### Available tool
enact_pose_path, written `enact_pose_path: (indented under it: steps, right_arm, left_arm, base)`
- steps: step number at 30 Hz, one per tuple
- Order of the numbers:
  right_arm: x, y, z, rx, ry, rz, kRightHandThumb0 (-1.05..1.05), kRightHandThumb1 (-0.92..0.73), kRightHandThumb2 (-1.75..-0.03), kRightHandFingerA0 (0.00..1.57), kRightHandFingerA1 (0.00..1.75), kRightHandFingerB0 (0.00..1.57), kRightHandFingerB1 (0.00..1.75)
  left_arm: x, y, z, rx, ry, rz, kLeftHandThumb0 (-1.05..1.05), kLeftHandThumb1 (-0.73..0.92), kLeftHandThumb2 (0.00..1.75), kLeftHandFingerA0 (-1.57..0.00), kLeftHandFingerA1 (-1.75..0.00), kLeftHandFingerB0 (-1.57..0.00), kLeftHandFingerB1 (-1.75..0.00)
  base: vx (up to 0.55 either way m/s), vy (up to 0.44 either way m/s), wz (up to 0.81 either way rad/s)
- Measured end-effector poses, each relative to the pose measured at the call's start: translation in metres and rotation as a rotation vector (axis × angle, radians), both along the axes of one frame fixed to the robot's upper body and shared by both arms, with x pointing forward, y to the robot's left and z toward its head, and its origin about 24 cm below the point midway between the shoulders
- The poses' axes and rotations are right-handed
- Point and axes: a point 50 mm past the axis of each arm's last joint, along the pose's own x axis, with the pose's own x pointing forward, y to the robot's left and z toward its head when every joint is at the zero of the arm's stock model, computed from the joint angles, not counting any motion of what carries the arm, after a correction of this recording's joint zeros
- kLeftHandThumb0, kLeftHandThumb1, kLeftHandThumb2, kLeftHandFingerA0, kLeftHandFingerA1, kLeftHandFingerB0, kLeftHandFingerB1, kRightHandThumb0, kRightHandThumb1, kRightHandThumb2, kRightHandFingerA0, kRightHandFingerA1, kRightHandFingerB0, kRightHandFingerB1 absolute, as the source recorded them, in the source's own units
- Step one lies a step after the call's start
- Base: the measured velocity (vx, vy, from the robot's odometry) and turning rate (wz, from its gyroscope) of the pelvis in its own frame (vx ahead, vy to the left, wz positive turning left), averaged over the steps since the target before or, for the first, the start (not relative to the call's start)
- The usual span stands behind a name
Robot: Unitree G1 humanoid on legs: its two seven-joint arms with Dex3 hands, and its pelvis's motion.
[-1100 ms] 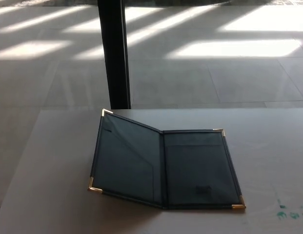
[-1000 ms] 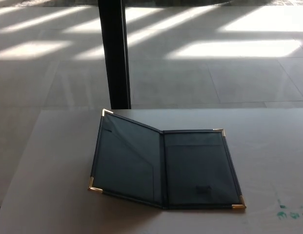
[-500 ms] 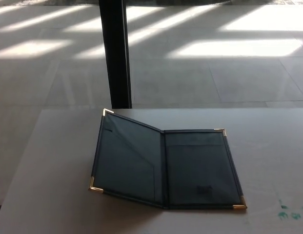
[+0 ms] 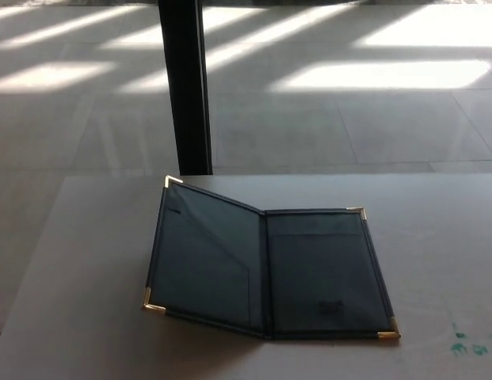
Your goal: The robot uses its left hand to push the cover of the diary kept in the middle of the desk to close it
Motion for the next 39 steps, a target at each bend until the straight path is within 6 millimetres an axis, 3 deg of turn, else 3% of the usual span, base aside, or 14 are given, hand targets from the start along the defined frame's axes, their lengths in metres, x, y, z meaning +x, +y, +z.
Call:
enact_pose_path:
  steps: [5,6,17,18,19,24,25,26,27,28,30,31,33,39]
  right_arm:
    - [0.003,0.001,0.004,-0.001,-0.020,0.009,-0.79,-0.85,-0.64,0.86,0.74,0.74,0.64]
    - [0.004,0.001,0.004,-0.001,-0.023,0.010,-0.80,-0.85,-0.65,0.87,0.72,0.74,0.63]
    - [0.005,0.001,0.001,0.020,-0.023,0.001,-0.80,-0.84,-0.66,0.87,0.74,0.76,0.64]
    - [0.005,0.002,0.001,0.022,-0.025,-0.001,-0.80,-0.84,-0.66,0.85,0.75,0.74,0.62]
    - [0.005,0.002,0.001,0.023,-0.025,-0.002,-0.79,-0.85,-0.64,0.86,0.73,0.75,0.62]
    - [0.005,0.002,-0.002,0.034,-0.022,-0.005,-0.80,-0.84,-0.66,0.90,0.74,0.76,0.63]
    - [0.005,0.002,-0.001,0.031,-0.023,-0.004,-0.79,-0.85,-0.66,0.90,0.73,0.75,0.63]
    - [0.006,0.002,0.000,0.027,-0.027,-0.004,-0.78,-0.85,-0.66,0.91,0.73,0.75,0.63]
    - [0.006,0.002,0.001,0.026,-0.028,-0.004,-0.80,-0.63,-1.04,0.84,0.77,0.69,0.70]
    - [0.006,0.002,0.001,0.025,-0.028,-0.004,-0.79,-0.86,-0.66,0.87,0.72,0.74,0.62]
    - [0.007,0.001,0.001,0.024,-0.028,-0.005,-0.79,-0.86,-0.65,0.87,0.71,0.75,0.61]
    - [0.007,0.001,0.001,0.024,-0.027,-0.005,-0.78,-0.86,-0.67,0.87,0.72,0.74,0.62]
    - [0.009,0.000,0.002,0.022,-0.028,-0.003,-0.79,-0.84,-0.66,0.90,0.72,0.75,0.62]
    - [0.013,-0.002,0.006,0.009,-0.032,0.008,-0.79,-0.86,-0.67,0.88,0.71,0.74,0.61]
  left_arm:
    - [0.009,-0.040,0.001,-0.062,-0.016,-0.099,-0.63,0.77,1.12,-0.31,-0.59,-0.22,-0.52]
    - [0.009,-0.045,0.001,-0.070,-0.013,-0.109,-0.62,0.92,0.71,-0.30,-0.47,-0.28,-0.44]
    - [0.003,-0.065,-0.011,-0.071,0.092,-0.151,-0.63,0.92,0.69,-0.17,-0.43,-0.15,-0.40]
    - [0.002,-0.067,-0.013,-0.069,0.104,-0.156,-0.34,0.66,1.18,0.00,-0.51,-0.01,-0.50]
    - [0.001,-0.067,-0.015,-0.067,0.112,-0.158,-0.34,0.66,1.18,0.00,-0.50,-0.01,-0.50]
    - [-0.007,-0.076,-0.028,-0.039,0.173,-0.203,-0.34,0.66,1.18,0.00,-0.51,-0.01,-0.50]
    - [-0.007,-0.078,-0.029,-0.041,0.178,-0.206,-0.62,0.92,0.70,-0.15,-0.43,-0.14,-0.38]
    - [-0.008,-0.080,-0.030,-0.046,0.181,-0.211,-0.63,0.92,0.72,-0.14,-0.43,-0.14,-0.38]
    - [-0.008,-0.082,-0.030,-0.049,0.180,-0.215,-0.65,0.92,0.72,-0.16,-0.41,-0.16,-0.38]
    - [-0.008,-0.084,-0.030,-0.055,0.179,-0.219,-0.65,0.92,0.72,-0.15,-0.42,-0.16,-0.38]
    - [-0.009,-0.093,-0.031,-0.075,0.171,-0.235,-0.65,0.92,0.74,-0.17,-0.41,-0.17,-0.38]
    - [-0.010,-0.099,-0.031,-0.090,0.162,-0.249,-0.34,0.65,1.18,0.00,-0.51,-0.01,-0.50]
    - [-0.011,-0.108,-0.030,-0.117,0.149,-0.267,-0.64,0.92,0.73,-0.16,-0.41,-0.16,-0.38]
    - [-0.013,-0.142,-0.021,-0.222,0.087,-0.303,-0.64,0.92,0.75,-0.20,-0.44,-0.19,-0.40]
  base:
    - [0.00,0.000,0.00]
    - [0.00,0.000,0.00]
    - [0.00,0.000,0.00]
    - [0.00,0.000,0.00]
    - [0.00,0.000,0.00]
    - [0.00,0.000,0.00]
    - [0.00,0.000,0.00]
    - [0.00,0.000,0.00]
    - [0.00,0.000,0.00]
    - [0.00,0.000,0.00]
    - [0.00,0.000,0.00]
    - [0.00,0.000,0.00]
    - [0.00,0.000,0.00]
    - [0.00,0.000,0.00]
